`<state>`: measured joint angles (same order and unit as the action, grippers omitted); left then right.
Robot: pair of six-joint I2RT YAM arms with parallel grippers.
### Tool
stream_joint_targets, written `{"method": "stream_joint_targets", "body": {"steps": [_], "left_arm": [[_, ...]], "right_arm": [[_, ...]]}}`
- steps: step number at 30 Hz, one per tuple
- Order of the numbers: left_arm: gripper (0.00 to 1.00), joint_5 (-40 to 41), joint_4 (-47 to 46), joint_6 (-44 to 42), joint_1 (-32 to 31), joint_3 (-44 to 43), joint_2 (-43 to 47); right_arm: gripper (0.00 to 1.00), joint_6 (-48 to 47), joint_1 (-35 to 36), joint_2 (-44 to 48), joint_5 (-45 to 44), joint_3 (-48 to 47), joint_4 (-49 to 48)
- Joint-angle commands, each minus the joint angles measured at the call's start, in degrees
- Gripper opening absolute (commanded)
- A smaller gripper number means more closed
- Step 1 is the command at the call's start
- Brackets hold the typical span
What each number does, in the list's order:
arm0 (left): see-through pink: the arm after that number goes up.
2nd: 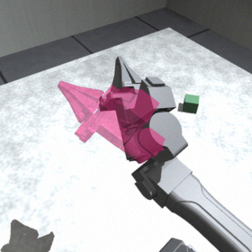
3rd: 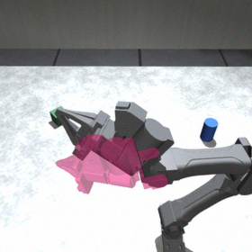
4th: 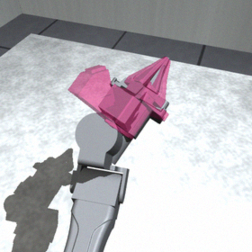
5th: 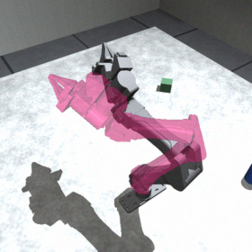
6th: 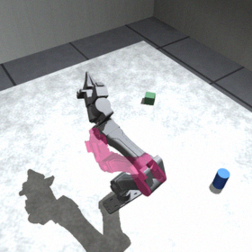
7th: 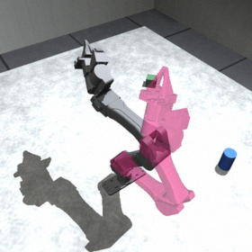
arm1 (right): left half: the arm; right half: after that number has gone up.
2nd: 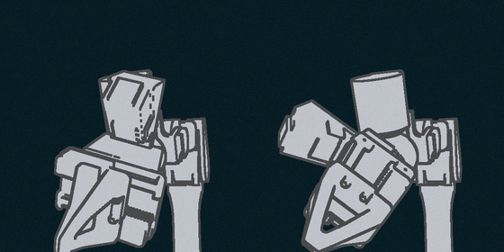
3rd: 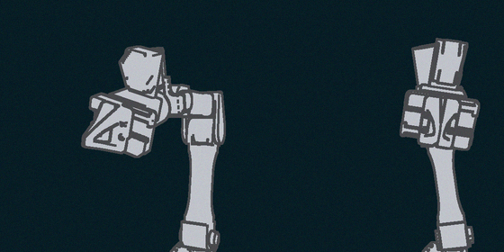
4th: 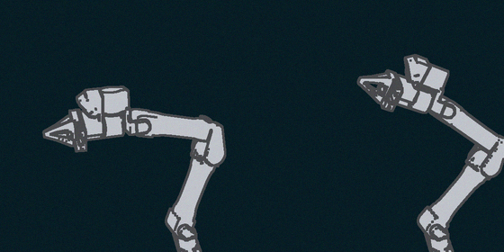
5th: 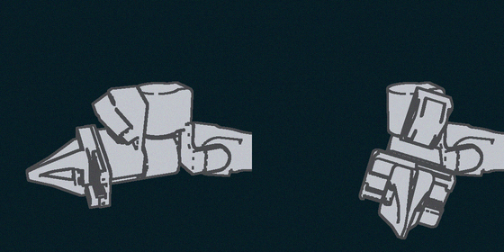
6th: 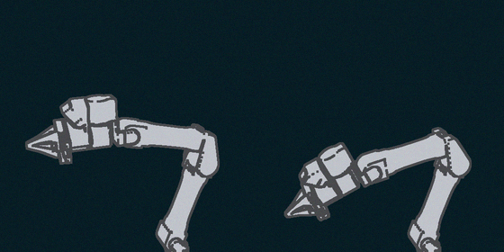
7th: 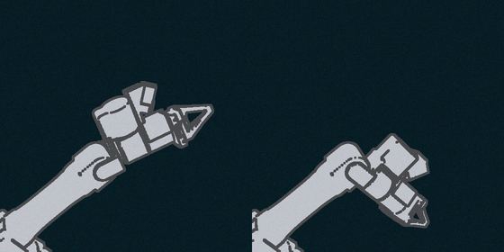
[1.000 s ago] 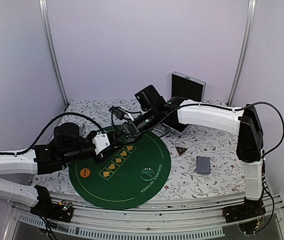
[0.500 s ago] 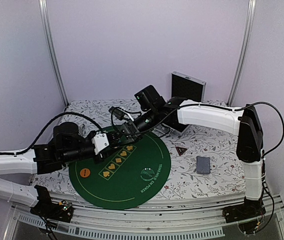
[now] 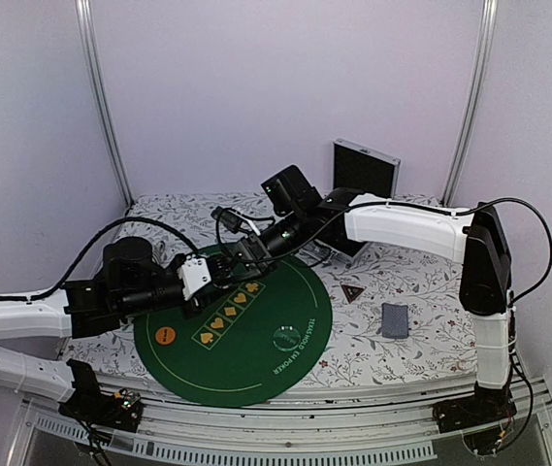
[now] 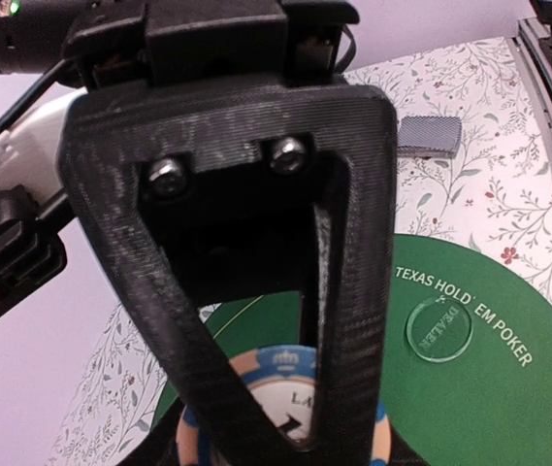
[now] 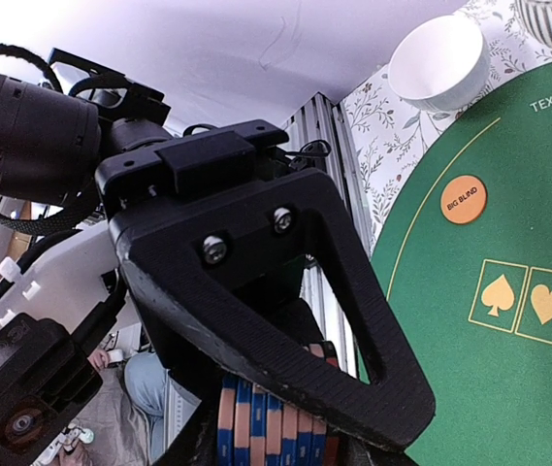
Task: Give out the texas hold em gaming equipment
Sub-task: Pass from the right arm to the left
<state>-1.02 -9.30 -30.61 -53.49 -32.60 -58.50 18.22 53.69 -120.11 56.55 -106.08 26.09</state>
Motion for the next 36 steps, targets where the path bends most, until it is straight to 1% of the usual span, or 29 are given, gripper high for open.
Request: {"method": "stream_joint_targets", "body": {"steps": [1, 4, 6, 9, 10, 12, 13, 14, 18, 21, 25, 26, 27, 29, 33, 36], "left_arm": [[0.00, -4.39, -2.39, 0.37, -0.26, -0.85, 1.46], [0.00, -4.60, -2.47, 0.46, -0.26, -0.80, 1.59], [0.00, -4.91, -2.48, 0.53, -0.12, -0.82, 1.71], [0.00, -5.17, -2.48, 0.55, -0.12, -0.71, 1.74], [0.00, -5.21, -2.48, 0.55, -0.10, -0.75, 1.72], [0.00, -5.22, -2.43, 0.75, -0.03, -0.71, 1.65], [0.03, -5.30, -2.21, 0.85, -0.03, -0.78, 1.58], [0.12, -5.42, -1.95, 0.92, -0.03, -0.86, 1.47], [0.37, -5.61, -1.29, 1.12, -0.08, -0.89, 1.62], [0.49, -4.38, -1.29, 0.94, -0.04, -1.01, 1.42], [0.61, -3.04, -0.49, -0.17, -0.04, -1.29, 1.03], [0.68, -2.57, -0.46, -0.19, -0.03, -1.39, 0.90], [0.71, -1.86, -0.34, -0.16, -0.04, -1.73, 0.59], [0.71, -0.04, 2.14, -0.30, -0.18, -3.34, -0.97], [0.69, 0.20, 9.75, -0.55, -1.04, -7.64, -3.69], [0.68, 0.03, 13.73, -1.75, -1.09, -9.17, -2.98]], "right_arm": [[0.34, -0.83, -0.69, -0.56, -1.81, 0.69, -2.55], [0.34, -0.82, -0.70, -0.47, -2.11, 1.01, -2.62], [0.32, -0.73, -0.71, -0.51, -2.16, 1.05, -2.70], [0.21, -0.73, -0.73, -0.47, -2.31, 1.14, -2.70], [0.14, -0.62, -0.82, -0.47, -2.51, 1.21, -2.71], [0.06, -0.64, -0.86, -0.39, -2.92, 1.46, -2.71], [0.04, -0.52, -0.97, -0.26, -3.07, 1.61, -2.71], [0.04, -0.48, -1.09, -0.17, -3.43, 1.77, -2.78], [0.03, -0.31, -1.35, 0.54, -4.53, 2.56, -2.80], [0.03, -0.20, -1.37, 1.08, -5.15, 3.27, -2.95], [0.02, 0.36, -1.41, 1.72, -7.48, 4.26, -3.06], [0.02, 0.53, -1.45, 1.80, -8.09, 4.42, -3.00], [0.02, 0.87, -1.41, 1.81, -8.61, 4.52, -3.15], [0.02, 1.90, -1.46, 2.09, -9.07, 4.92, -4.72], [0.02, 4.41, -1.55, 3.48, -9.35, 6.87, -8.45], [0.02, 5.05, -1.50, 4.19, -10.51, 7.88, -8.78]]}}
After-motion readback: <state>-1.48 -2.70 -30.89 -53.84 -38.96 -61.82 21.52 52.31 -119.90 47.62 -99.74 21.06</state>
